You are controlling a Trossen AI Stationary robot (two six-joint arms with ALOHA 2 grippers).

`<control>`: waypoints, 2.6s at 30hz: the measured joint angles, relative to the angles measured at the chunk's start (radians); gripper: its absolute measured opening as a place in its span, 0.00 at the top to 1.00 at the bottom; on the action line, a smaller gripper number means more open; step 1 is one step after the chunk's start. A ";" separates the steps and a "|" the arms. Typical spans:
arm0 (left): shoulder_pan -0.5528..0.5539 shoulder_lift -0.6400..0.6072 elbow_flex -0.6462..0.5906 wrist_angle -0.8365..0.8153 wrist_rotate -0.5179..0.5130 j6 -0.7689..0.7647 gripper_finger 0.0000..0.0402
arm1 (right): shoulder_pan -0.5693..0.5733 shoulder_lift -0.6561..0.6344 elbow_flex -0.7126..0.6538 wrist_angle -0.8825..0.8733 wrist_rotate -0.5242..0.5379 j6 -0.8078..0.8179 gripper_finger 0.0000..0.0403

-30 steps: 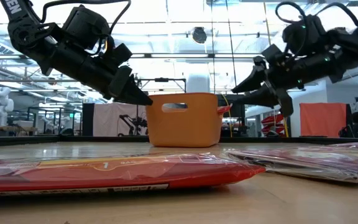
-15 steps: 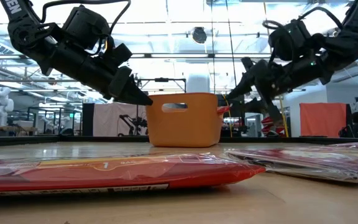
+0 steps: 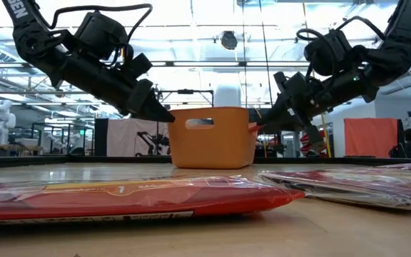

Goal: Sort popcorn bags into baskets
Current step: Put the red popcorn bag into the orange bin, then adjust orange bin on the table

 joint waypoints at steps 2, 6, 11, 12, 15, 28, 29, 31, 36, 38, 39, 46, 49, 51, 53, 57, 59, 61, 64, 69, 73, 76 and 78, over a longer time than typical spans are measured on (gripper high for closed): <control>0.000 0.000 0.000 -0.002 0.021 0.000 0.43 | 0.001 0.022 0.017 0.004 -0.001 0.015 0.95; 0.000 0.000 0.000 -0.003 0.034 -0.007 0.43 | 0.015 0.038 0.042 -0.003 0.000 0.024 0.98; -0.002 0.000 0.000 -0.003 0.036 -0.024 0.43 | 0.040 0.021 0.082 0.019 0.007 0.094 1.00; -0.002 0.000 0.000 -0.003 0.039 -0.027 0.43 | 0.047 0.019 0.091 0.018 0.019 0.107 1.00; -0.002 0.000 0.000 -0.003 0.040 -0.030 0.43 | 0.067 0.020 0.120 -0.011 0.054 0.136 1.00; -0.002 0.000 0.000 0.008 0.042 -0.029 0.43 | 0.098 0.020 0.174 -0.012 0.047 0.400 1.00; -0.002 0.000 0.000 0.011 0.042 -0.029 0.43 | 0.100 0.020 0.190 -0.023 0.034 0.427 1.00; -0.002 0.001 0.000 0.013 0.042 -0.030 0.43 | 0.106 0.020 0.223 -0.070 0.012 0.482 1.00; -0.002 0.001 0.000 0.029 0.042 -0.046 0.43 | 0.123 0.020 0.294 -0.207 0.000 0.628 1.00; -0.002 0.001 0.000 0.032 0.042 -0.054 0.43 | 0.131 0.021 0.301 -0.239 0.000 0.682 1.00; -0.002 0.001 0.000 0.033 0.042 -0.057 0.43 | 0.133 0.021 0.301 -0.239 -0.001 0.701 1.00; -0.002 0.001 0.000 0.033 0.042 -0.062 0.43 | 0.137 0.008 0.301 -0.269 -0.001 0.774 0.94; -0.002 0.001 0.000 0.033 0.042 -0.071 0.43 | 0.137 -0.025 0.302 -0.317 -0.001 0.778 0.84; -0.002 0.001 0.000 0.032 0.042 -0.075 0.43 | 0.137 -0.058 0.302 -0.367 -0.001 0.778 0.78; -0.002 0.001 0.000 0.032 0.042 -0.078 0.43 | 0.137 -0.106 0.301 -0.400 -0.001 0.778 0.72; -0.002 0.001 0.000 0.029 0.042 -0.078 0.43 | 0.137 -0.201 0.303 -0.511 0.067 0.698 0.65; -0.002 0.001 0.000 0.028 0.042 -0.079 0.43 | 0.133 -0.220 0.303 -0.577 0.160 0.629 0.65; -0.001 0.001 0.000 0.027 0.042 -0.082 0.43 | 0.119 -0.217 0.302 -0.622 0.187 0.570 0.67; -0.001 0.001 0.000 0.027 0.042 -0.086 0.43 | 0.105 -0.180 0.301 -0.633 0.182 0.570 0.73; -0.001 0.001 0.000 0.026 0.042 -0.109 0.43 | 0.104 -0.143 0.296 -0.624 0.206 0.699 0.84; -0.001 0.001 0.000 0.026 0.042 -0.112 0.43 | 0.103 -0.125 0.255 -0.612 0.277 0.866 0.93; -0.001 0.001 0.000 0.029 0.044 -0.111 0.43 | 0.088 -0.110 0.196 -0.534 0.339 0.927 0.99; -0.001 0.001 0.000 0.034 0.065 -0.111 0.43 | 0.063 -0.084 0.161 -0.424 0.339 0.931 0.99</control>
